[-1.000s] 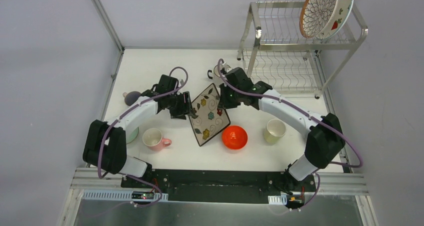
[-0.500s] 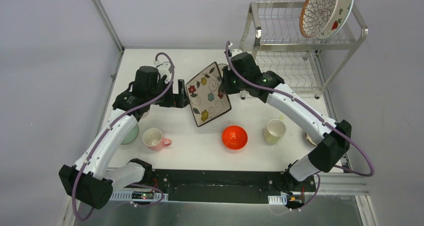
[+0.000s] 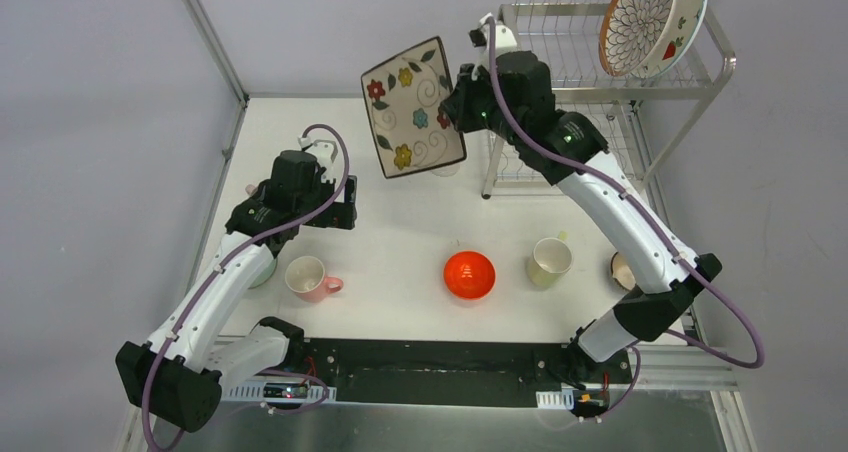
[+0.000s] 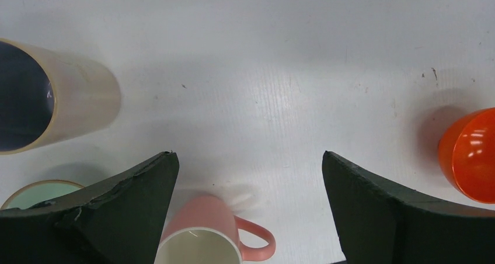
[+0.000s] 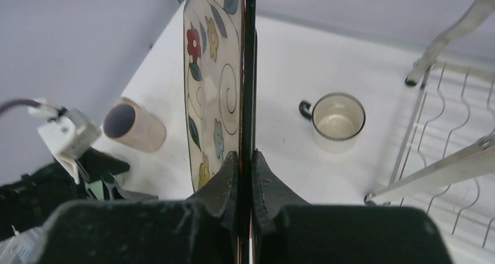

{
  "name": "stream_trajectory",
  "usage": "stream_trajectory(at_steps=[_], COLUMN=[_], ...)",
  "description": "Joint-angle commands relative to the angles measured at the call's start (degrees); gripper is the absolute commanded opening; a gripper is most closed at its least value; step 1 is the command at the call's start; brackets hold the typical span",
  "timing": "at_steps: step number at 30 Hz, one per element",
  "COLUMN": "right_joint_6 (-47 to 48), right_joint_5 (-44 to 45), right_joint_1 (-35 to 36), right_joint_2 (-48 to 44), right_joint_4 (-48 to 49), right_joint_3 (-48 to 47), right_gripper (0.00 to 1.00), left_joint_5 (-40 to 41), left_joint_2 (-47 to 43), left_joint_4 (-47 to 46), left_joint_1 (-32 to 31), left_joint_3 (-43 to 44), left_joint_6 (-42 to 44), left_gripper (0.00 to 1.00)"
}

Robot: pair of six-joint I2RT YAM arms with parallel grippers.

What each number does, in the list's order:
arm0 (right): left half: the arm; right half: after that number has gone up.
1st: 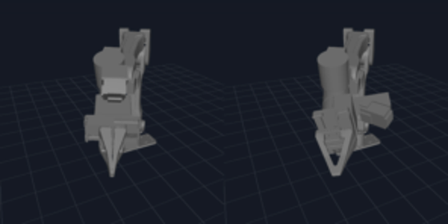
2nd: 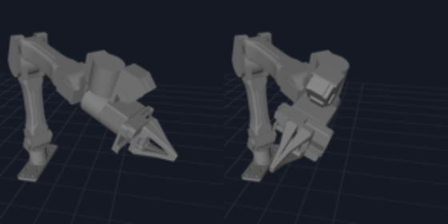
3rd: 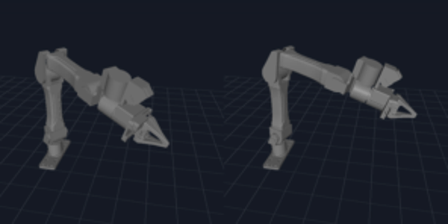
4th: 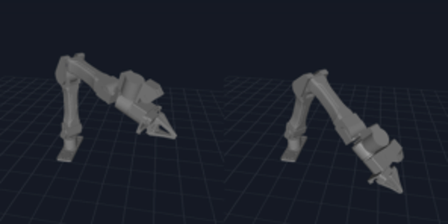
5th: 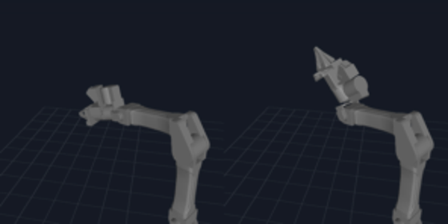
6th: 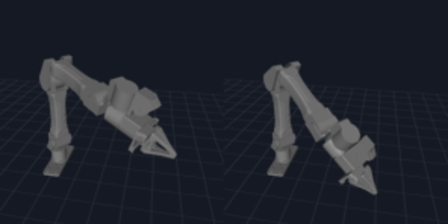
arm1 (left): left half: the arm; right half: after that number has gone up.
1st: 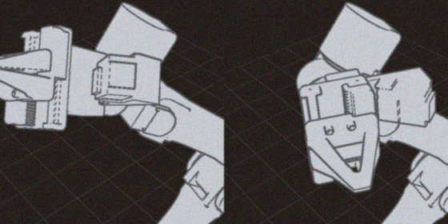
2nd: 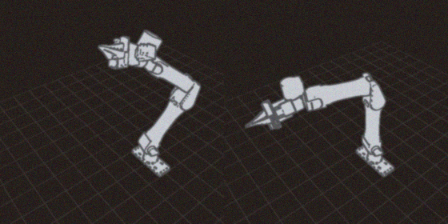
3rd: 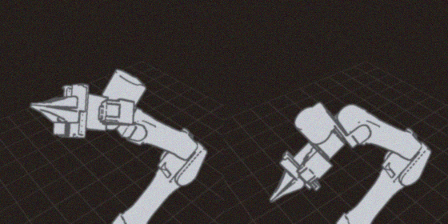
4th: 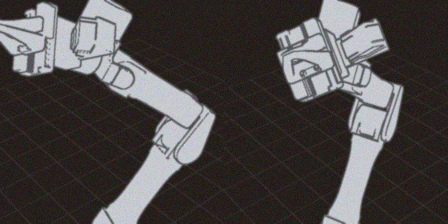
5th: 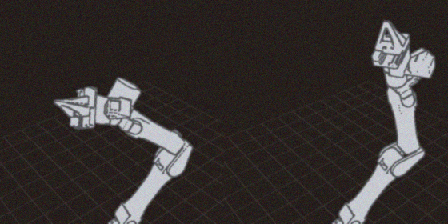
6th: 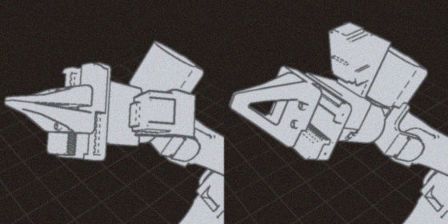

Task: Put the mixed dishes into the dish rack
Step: Insert the plate into the dish rack.

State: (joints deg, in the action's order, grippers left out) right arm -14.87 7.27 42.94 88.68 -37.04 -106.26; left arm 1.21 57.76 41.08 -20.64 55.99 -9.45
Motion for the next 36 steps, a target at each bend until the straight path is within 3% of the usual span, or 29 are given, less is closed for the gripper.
stream_trajectory(at_steps=[1, 8, 13, 20, 36], right_joint_6=[1.2, 2.3, 3.5, 2.3, -11.9], right_joint_5=[2.6, 5.4, 8.6, 10.6, 6.6], right_joint_1=[-0.5, -2.5, -4.9, -11.3, -32.2], right_joint_2=[0.3, 7.3, 10.1, 14.4, 12.0], right_joint_4=[17.1, 17.8, 24.3, 27.8, 32.7], right_joint_3=[-14.7, -27.9, -32.5, -41.8, -41.4], right_gripper=[0.00, 0.00, 0.00, 0.00, 0.00], left_joint_5=[0.5, 0.0, 0.1, -0.2, -1.1], left_joint_2=[-0.7, -1.7, -2.3, -2.7, -1.4], left_joint_4=[-1.8, -1.8, -1.8, -1.9, -1.9], left_joint_1=[-0.3, -0.3, -0.3, -0.4, -0.5], left_joint_3=[-0.1, -0.5, -0.7, -1.1, -0.9], left_joint_6=[1.5, 1.8, 2.0, 2.1, 2.3], left_gripper=[0.99, 0.99, 0.99, 0.99, 0.99])
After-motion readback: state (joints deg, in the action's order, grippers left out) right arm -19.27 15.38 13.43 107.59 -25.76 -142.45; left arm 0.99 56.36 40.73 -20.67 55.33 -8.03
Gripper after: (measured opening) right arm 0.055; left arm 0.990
